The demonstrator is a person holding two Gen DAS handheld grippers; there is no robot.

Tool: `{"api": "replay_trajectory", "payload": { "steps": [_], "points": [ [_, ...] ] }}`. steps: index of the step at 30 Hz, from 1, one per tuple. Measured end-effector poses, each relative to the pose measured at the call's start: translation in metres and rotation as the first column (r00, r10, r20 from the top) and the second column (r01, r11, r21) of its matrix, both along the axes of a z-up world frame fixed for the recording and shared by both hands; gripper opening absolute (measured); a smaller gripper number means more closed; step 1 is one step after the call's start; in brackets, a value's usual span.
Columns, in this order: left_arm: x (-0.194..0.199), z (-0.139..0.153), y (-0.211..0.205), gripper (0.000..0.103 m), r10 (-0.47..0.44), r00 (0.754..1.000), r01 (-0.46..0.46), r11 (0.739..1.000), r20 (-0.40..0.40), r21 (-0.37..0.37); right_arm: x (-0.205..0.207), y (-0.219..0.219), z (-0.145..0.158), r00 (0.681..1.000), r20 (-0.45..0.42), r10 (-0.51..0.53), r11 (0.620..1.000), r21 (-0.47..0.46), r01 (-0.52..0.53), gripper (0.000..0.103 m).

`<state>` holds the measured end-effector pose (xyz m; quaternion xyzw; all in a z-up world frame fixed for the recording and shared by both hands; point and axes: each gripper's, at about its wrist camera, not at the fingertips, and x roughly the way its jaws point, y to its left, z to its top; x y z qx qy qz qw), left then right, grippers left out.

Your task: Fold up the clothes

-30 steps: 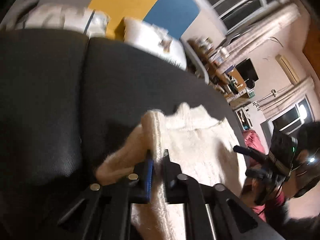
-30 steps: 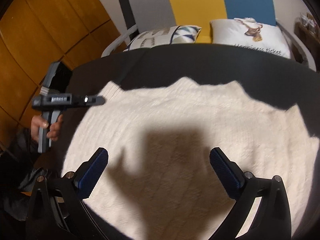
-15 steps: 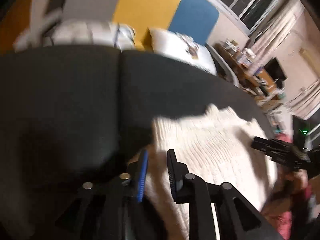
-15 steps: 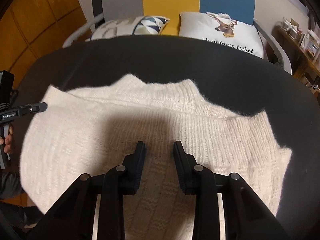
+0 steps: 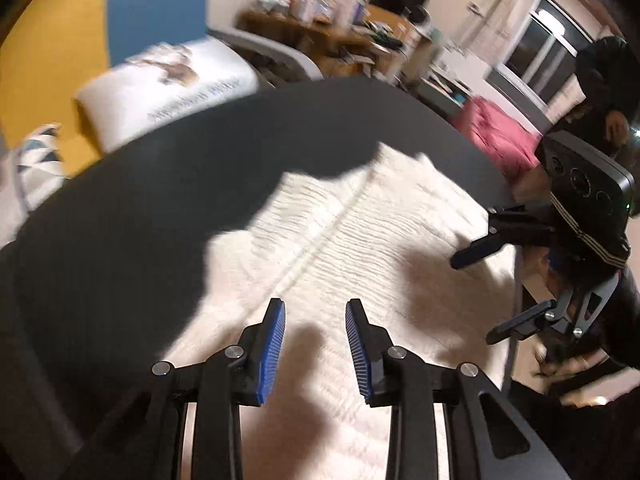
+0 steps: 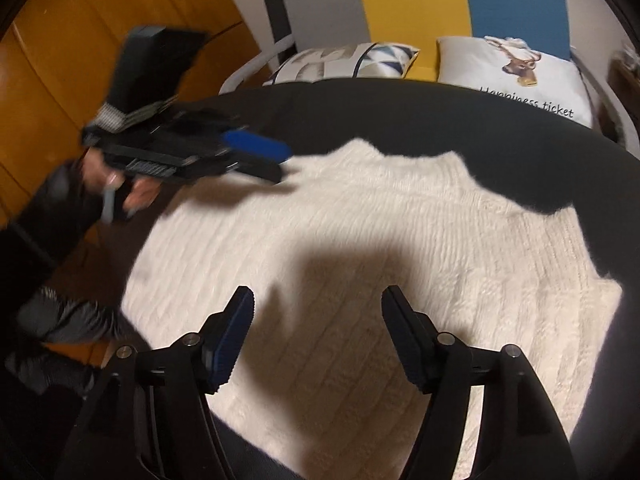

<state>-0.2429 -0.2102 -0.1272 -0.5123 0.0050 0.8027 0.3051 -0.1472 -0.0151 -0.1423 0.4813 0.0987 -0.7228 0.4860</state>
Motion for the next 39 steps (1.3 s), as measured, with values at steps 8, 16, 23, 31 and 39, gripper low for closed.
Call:
{"api": "replay_trajectory", "payload": {
  "steps": [8,16,23,31,39],
  "points": [
    [-0.011,-0.022,0.009,0.036,-0.098,0.99,0.105,0.992,0.1,-0.069,-0.012,0.012,-0.013,0.999,0.028,-0.035,0.999,-0.007,0.035,0.073],
    [-0.013,-0.028,0.008,0.029,-0.088,0.991,0.097,0.992,0.1,-0.084,-0.017,0.013,-0.012,0.998,0.035,-0.045,0.999,-0.012,0.045,0.079],
    [0.009,-0.009,0.007,0.004,0.038,0.994,-0.048,0.994,-0.099,-0.099,-0.018,0.011,-0.009,0.997,0.013,-0.081,0.997,0.022,0.081,0.079],
    [-0.001,-0.035,0.009,0.004,0.146,0.984,-0.159,0.978,-0.098,-0.132,-0.026,0.013,-0.015,0.987,-0.016,-0.158,0.986,0.06,0.159,0.079],
    [0.03,0.0,-0.013,0.016,0.284,0.947,-0.294,0.955,-0.153,-0.047,-0.023,0.007,-0.006,0.988,-0.036,-0.149,0.988,0.038,0.151,0.08]
  ]
}}
